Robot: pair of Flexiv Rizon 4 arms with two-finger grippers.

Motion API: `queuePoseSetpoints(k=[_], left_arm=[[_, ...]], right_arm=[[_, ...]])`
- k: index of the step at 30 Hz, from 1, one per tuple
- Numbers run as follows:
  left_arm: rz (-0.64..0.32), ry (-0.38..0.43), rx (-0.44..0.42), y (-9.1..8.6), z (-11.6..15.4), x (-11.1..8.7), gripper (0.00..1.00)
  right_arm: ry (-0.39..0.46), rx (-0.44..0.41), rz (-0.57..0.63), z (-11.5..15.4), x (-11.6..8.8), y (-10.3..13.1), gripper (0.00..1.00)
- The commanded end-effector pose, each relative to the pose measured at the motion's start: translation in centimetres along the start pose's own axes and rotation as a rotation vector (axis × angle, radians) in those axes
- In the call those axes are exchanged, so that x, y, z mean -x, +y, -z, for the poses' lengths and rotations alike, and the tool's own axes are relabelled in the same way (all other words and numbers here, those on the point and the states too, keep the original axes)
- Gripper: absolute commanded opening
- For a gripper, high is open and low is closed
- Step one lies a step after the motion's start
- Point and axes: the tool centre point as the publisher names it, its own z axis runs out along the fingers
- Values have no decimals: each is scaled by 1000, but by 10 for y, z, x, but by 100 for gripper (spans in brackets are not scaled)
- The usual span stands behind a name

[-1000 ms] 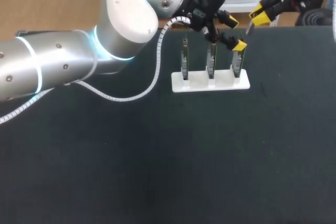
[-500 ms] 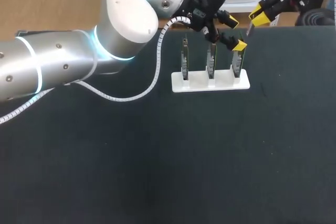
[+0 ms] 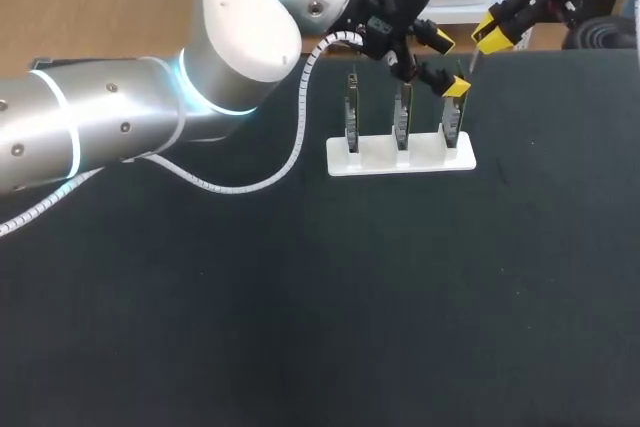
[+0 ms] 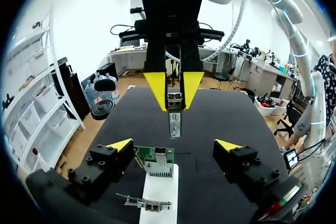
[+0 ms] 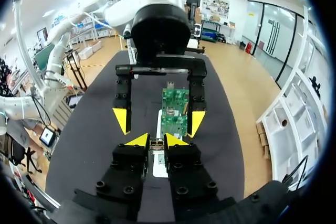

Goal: Pick up the optical module with the left hand, and insert it into the network port with the right hand.

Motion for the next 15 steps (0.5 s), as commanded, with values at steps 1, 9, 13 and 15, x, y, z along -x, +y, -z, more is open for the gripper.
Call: queuePoseSetpoints(k=[1,9,13,15], left_arm=[[-2,0,-1,1,-1,0,100],[-2,0,-1,1,-1,0,100],[-2,0,-1,1,-1,0,100],[-2,0,-1,1,-1,0,100]], right_arm=[[29,-18,-5,-3,9,2,0],[45,-37,-24,-5,6,4,0],[46,-37,-27,-6,5,3,0],[48,-39,-26,-7,5,3,0]])
